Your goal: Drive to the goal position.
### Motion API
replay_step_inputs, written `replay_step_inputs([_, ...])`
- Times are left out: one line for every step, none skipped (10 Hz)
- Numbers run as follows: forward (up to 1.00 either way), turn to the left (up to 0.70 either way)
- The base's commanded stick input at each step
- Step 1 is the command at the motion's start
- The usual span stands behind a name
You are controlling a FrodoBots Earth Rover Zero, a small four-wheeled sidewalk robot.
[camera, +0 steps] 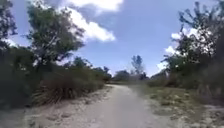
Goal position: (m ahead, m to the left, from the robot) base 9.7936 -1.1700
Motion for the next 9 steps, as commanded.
replay_step_inputs([1.00, 0.00])
replay_step_inputs([1.00, 0.00])
replay_step_inputs([1.00, 0.00])
replay_step_inputs([1.00, 0.00])
replay_step_inputs([1.00, 0.00])
replay_step_inputs([1.00, 0.00])
replay_step_inputs([1.00, 0.00])
replay_step_inputs([1.00, 0.00])
replay_step_inputs([1.00, 0.00])
